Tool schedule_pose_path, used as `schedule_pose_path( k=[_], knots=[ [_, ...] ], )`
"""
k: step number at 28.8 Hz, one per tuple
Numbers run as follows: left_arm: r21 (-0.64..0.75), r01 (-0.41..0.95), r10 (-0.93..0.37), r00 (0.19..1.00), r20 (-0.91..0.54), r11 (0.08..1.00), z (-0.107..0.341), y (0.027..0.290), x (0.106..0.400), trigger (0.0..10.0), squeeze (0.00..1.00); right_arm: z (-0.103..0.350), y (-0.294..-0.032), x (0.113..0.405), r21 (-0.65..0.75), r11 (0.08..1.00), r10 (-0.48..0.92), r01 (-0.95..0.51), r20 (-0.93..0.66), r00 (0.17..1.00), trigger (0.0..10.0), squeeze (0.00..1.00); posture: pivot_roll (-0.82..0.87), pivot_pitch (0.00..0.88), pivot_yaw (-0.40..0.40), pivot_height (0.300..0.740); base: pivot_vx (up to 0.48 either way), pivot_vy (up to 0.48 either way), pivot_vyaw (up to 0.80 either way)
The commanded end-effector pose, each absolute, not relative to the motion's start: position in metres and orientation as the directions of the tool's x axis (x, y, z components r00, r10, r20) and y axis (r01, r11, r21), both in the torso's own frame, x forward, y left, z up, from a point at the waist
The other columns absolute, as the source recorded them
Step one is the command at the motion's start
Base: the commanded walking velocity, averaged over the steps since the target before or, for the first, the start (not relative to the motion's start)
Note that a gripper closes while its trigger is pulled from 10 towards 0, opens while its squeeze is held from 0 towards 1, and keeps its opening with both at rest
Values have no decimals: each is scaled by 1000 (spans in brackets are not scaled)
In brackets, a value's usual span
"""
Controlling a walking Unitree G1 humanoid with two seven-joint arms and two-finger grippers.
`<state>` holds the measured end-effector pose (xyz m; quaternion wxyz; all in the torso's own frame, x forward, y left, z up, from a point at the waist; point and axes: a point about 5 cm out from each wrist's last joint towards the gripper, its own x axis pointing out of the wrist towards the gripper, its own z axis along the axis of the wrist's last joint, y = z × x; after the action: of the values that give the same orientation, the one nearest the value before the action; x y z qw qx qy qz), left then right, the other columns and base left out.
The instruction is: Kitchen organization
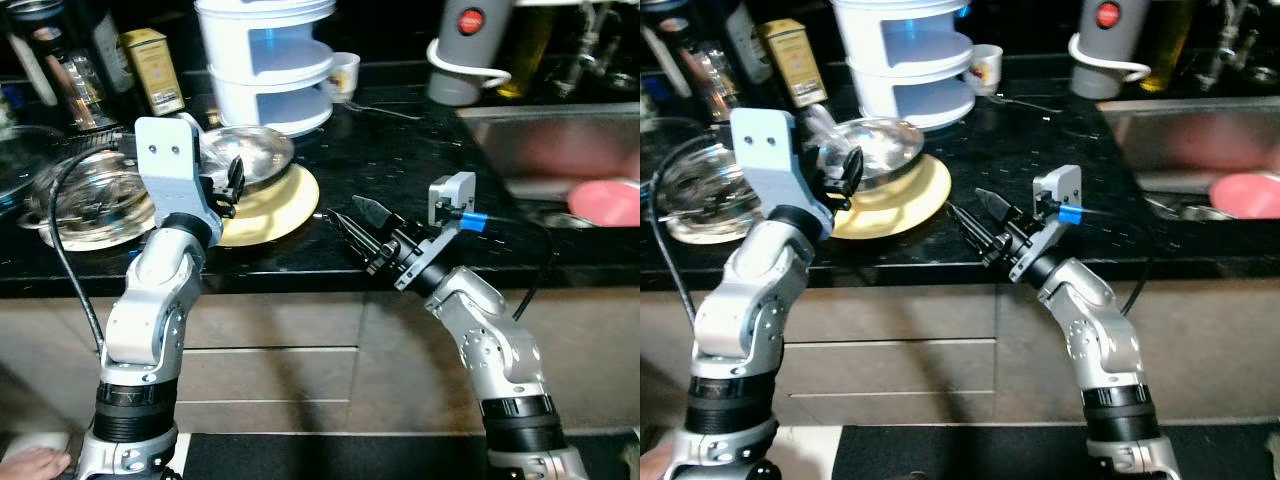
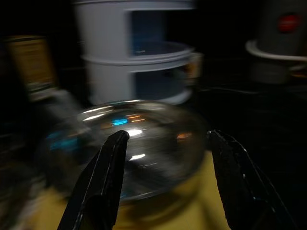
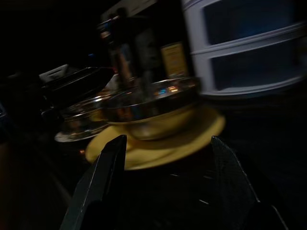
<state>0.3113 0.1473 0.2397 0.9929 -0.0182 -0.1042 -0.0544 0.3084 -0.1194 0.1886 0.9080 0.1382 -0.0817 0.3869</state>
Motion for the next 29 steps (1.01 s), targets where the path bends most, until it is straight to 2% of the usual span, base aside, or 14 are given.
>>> schedule_pose_path(
  k=[1, 7, 11, 18, 20, 22, 28, 29],
  knots=[
    [-23, 111, -104, 973, 206, 994, 239, 148, 311, 10000, 0, 189, -119, 307, 189, 659, 684, -728, 254, 684, 10000, 0, -27, 31, 21, 740, 0, 0, 0],
    [-23, 105, -97, 972, 213, 994, 240, 149, 311, 10000, 0, 189, -118, 307, 188, 657, 686, -730, 253, 682, 10000, 0, -27, 28, 21, 740, 0, 0, 0],
    [21, 35, -39, 965, 260, 999, 251, 163, 312, 10000, 0, 190, -118, 308, 185, 657, 687, -731, 253, 681, 10000, 0, -28, 24, 20, 740, 0, 0, 0],
    [71, -132, 101, 936, 338, 989, 278, 209, 318, 10000, 0, 189, -119, 307, 183, 657, 688, -732, 252, 681, 10000, 0, -29, 22, 19, 740, 0, 0, 0],
    [68, -150, 119, 935, 335, 986, 279, 214, 319, 10000, 0, 190, -119, 307, 182, 657, 688, -732, 252, 681, 10000, 0, -30, 25, 19, 740, 0, 0, 0],
    [30, -180, 161, 934, 319, 983, 281, 231, 323, 10000, 0, 190, -119, 307, 182, 658, 687, -731, 252, 681, 10000, 0, -33, 28, 19, 740, 0, 0, 0],
    [6, -192, 181, 935, 305, 981, 281, 240, 325, 10000, 0, 190, -120, 307, 182, 659, 687, -730, 251, 682, 10000, 0, -36, 35, 19, 740, 0, 0, 0],
    [-34, -198, 199, 939, 279, 980, 280, 253, 331, 10000, 0, 190, -121, 306, 182, 660, 686, -729, 248, 684, 10000, 0, -41, 48, 20, 740, 0, 0, 0]
  ],
)
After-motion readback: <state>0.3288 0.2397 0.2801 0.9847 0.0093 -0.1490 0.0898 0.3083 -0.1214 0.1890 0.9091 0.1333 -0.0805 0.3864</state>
